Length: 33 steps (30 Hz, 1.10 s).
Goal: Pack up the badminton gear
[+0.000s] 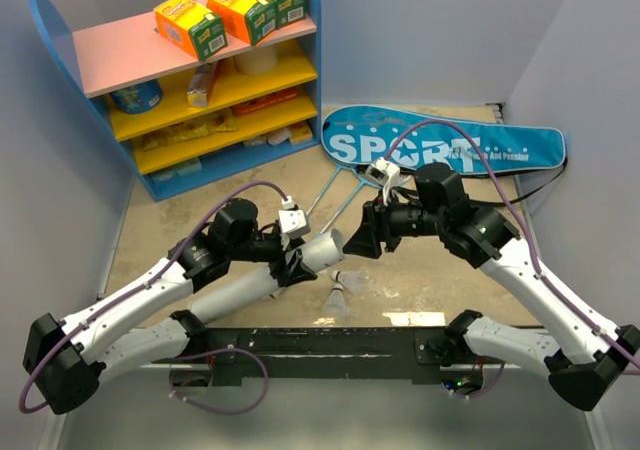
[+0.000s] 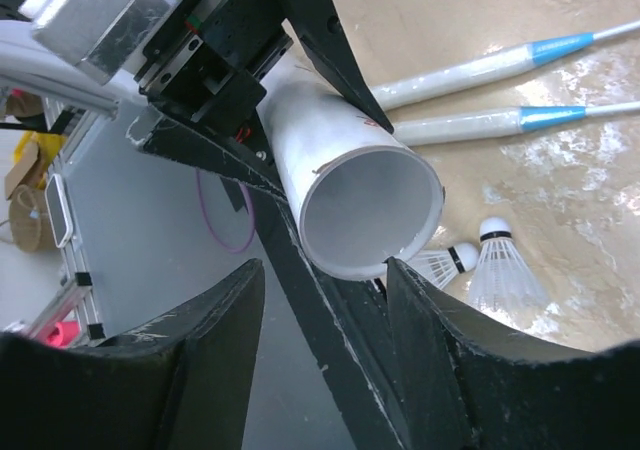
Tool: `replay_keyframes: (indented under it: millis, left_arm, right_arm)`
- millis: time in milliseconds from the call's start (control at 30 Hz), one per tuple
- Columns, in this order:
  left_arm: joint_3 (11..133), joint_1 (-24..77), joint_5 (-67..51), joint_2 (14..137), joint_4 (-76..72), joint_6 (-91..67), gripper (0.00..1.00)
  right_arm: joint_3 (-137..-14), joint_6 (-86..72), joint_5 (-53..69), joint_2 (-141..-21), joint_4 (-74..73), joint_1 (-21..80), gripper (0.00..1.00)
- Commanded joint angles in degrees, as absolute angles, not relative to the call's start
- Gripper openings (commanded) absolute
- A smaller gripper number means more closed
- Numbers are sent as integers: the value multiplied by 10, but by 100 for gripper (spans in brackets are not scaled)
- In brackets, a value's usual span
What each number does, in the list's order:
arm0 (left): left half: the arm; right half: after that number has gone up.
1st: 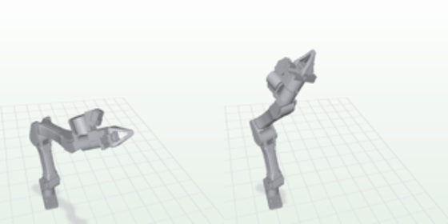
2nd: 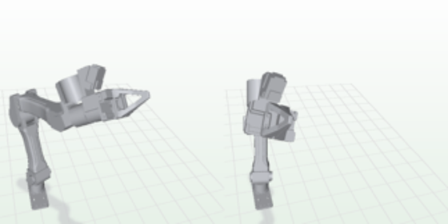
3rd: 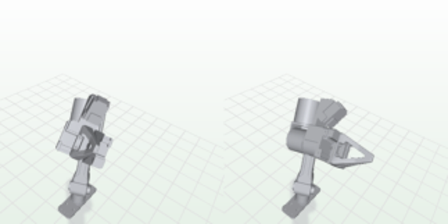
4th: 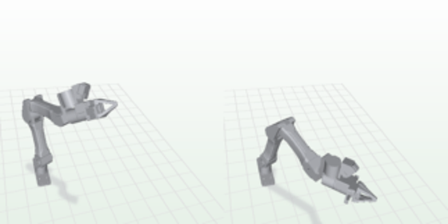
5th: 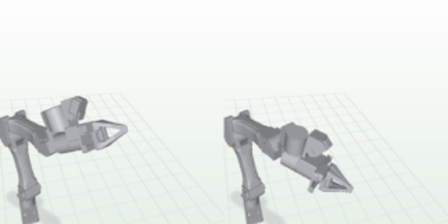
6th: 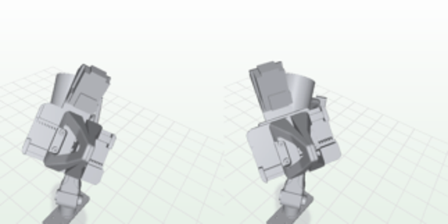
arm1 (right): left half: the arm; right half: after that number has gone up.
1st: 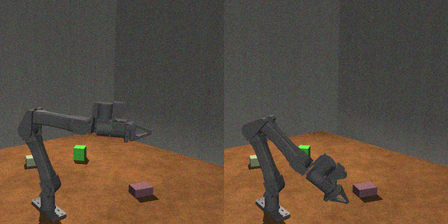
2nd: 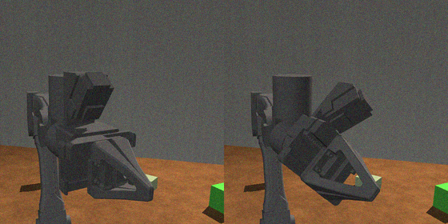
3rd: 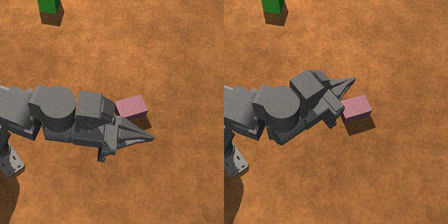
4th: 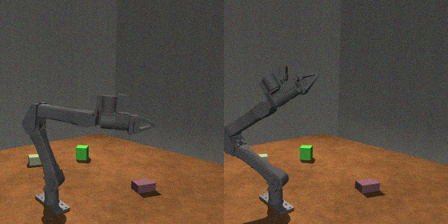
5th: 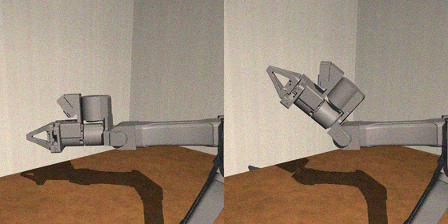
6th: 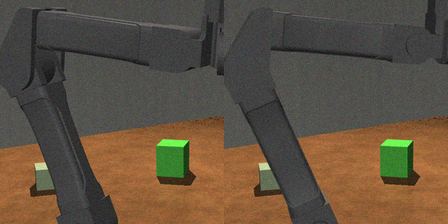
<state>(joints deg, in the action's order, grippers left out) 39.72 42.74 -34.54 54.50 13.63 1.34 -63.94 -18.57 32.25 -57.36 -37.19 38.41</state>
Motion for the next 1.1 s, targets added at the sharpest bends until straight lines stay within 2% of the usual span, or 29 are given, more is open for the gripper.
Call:
replay_keyframes:
  millis: [0, 200, 400, 600, 733, 1000, 1067]
  left_arm:
    - [407, 432, -359, 541, 94, 11, 0]
    - [403, 432, -374, 541, 89, 12, 0]
    - [399, 432, -372, 532, 85, 15, 0]
    - [400, 432, -367, 526, 87, 18, 0]
    - [396, 433, -364, 519, 83, 22, 0]
    - [379, 433, -359, 512, 77, 31, 0]
    - [374, 432, -357, 507, 81, 33, 0]
  right_arm:
    - [-631, -204, 361, -579, -316, 391, 55]
    - [-631, -205, 372, -599, -302, 396, 47]
    - [-621, -215, 389, -607, -275, 403, 45]
    - [-610, -233, 403, -612, -246, 418, 38]
    - [-608, -236, 400, -614, -243, 426, 29]
    - [-613, -240, 382, -613, -244, 434, 0]
    - [-613, -238, 375, -610, -249, 435, 0]
